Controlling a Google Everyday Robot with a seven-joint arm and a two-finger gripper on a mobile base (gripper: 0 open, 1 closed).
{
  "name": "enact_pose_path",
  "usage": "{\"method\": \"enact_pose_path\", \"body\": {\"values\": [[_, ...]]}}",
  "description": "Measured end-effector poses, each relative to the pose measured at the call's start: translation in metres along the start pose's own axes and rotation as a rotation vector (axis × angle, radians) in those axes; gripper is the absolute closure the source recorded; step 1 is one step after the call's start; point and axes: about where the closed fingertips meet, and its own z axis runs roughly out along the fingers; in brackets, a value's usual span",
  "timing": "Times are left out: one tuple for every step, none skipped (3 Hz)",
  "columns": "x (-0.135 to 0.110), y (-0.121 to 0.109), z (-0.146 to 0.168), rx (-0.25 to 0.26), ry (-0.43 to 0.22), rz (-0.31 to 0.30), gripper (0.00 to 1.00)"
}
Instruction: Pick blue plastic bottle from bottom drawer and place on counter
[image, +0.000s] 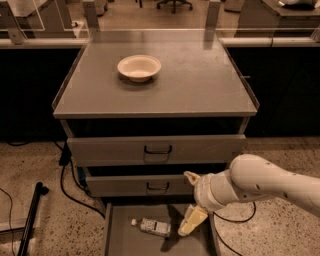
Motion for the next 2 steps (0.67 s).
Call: {"method": "enact_pose_path", "body": {"values": [[0.017, -0.007, 0.046, 0.015, -0.038, 0.028, 0.00], [0.040, -0.015, 0.083, 0.058, -0.083, 0.056, 0.00]]}}
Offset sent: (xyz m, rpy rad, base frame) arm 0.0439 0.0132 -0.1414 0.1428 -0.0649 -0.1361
